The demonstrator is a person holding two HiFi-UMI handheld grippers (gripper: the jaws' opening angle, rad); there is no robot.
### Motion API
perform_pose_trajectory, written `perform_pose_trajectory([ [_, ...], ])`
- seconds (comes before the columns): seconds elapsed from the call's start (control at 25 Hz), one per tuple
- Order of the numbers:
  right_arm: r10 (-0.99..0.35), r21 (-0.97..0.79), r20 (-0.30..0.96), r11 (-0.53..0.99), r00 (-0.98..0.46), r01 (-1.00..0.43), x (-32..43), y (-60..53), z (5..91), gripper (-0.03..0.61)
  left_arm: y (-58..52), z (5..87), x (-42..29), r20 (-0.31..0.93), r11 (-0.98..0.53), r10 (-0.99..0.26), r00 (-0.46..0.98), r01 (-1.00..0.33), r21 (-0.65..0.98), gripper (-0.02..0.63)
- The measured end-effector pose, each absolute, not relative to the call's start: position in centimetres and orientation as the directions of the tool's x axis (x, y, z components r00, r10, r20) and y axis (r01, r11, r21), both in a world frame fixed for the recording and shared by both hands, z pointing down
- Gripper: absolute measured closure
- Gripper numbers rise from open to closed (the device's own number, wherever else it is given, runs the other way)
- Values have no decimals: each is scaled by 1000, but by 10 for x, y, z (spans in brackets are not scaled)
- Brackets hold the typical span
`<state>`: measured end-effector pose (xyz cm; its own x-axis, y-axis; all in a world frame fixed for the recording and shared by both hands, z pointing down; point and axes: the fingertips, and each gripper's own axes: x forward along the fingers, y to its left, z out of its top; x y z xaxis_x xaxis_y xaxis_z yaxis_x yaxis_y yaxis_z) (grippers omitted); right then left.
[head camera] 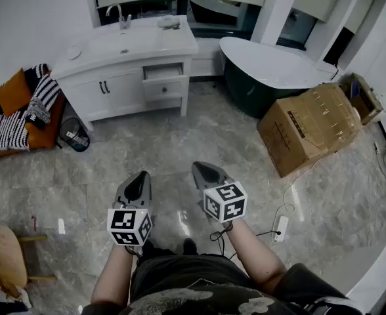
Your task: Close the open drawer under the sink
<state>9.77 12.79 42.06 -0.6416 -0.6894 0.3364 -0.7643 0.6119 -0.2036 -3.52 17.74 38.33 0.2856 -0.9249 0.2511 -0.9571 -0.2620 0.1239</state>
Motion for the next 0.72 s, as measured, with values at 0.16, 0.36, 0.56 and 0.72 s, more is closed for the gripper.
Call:
perform_pose_trajectory([
  [0.16,-685,-207,336,616,-647,-760,102,129,419,551,178,378,-29,244,-262,-927,284,-958,120,595],
  [0.36,-688,-202,321,621,-650,-757,107,129,416,551,183,379,-22,242,-257,-929,279,-959,120,594],
  [0.56,-684,-218,274,641,-677,-736,111,129,408,551,181,374,-19,236,-235,-938,256,-965,114,594],
  [0.72,-691,-259,246,630,-680,-733,117,128,414,549,182,376,-22,237,-208,-944,228,-972,107,594],
])
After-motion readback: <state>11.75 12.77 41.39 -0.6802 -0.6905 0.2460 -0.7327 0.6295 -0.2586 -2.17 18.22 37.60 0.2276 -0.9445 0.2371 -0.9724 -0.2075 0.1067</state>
